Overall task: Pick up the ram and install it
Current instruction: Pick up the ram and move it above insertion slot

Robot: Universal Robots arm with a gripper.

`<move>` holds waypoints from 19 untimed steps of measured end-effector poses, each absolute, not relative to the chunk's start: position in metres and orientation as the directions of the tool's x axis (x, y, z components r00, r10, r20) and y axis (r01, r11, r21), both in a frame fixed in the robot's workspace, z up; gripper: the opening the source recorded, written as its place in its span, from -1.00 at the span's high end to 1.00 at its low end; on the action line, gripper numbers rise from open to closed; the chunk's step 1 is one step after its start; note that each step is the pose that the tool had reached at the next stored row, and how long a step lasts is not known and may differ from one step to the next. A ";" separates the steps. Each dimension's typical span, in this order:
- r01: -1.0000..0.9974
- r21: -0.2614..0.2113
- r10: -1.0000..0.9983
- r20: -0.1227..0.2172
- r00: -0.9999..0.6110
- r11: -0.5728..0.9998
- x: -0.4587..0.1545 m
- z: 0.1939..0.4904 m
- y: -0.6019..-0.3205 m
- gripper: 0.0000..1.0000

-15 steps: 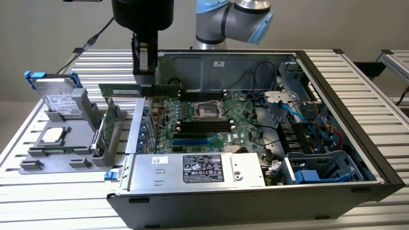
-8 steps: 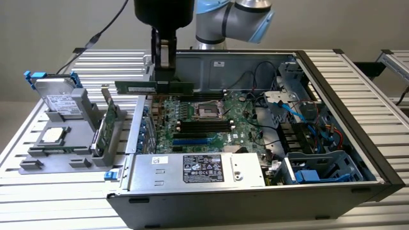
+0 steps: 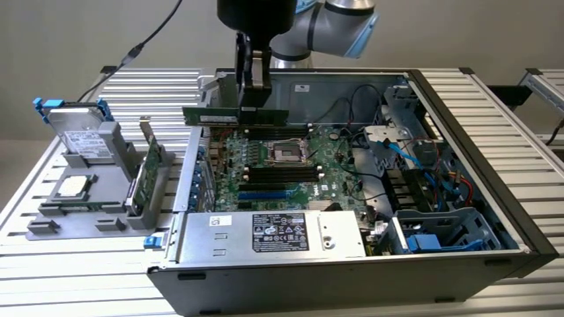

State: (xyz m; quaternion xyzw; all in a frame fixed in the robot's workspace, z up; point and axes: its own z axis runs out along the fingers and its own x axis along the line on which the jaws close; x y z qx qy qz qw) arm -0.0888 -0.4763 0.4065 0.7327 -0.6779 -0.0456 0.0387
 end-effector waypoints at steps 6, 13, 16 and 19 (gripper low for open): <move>-0.990 0.118 -0.997 -0.014 0.077 -0.078 -0.070 0.402 -0.459 0.73; -0.990 0.119 -0.997 -0.014 0.077 -0.078 -0.052 0.391 -0.432 0.73; -0.990 0.118 -0.997 -0.014 0.077 -0.078 -0.039 0.382 -0.414 0.73; -0.990 0.118 -0.997 -0.014 0.077 -0.078 -0.028 0.378 -0.409 0.73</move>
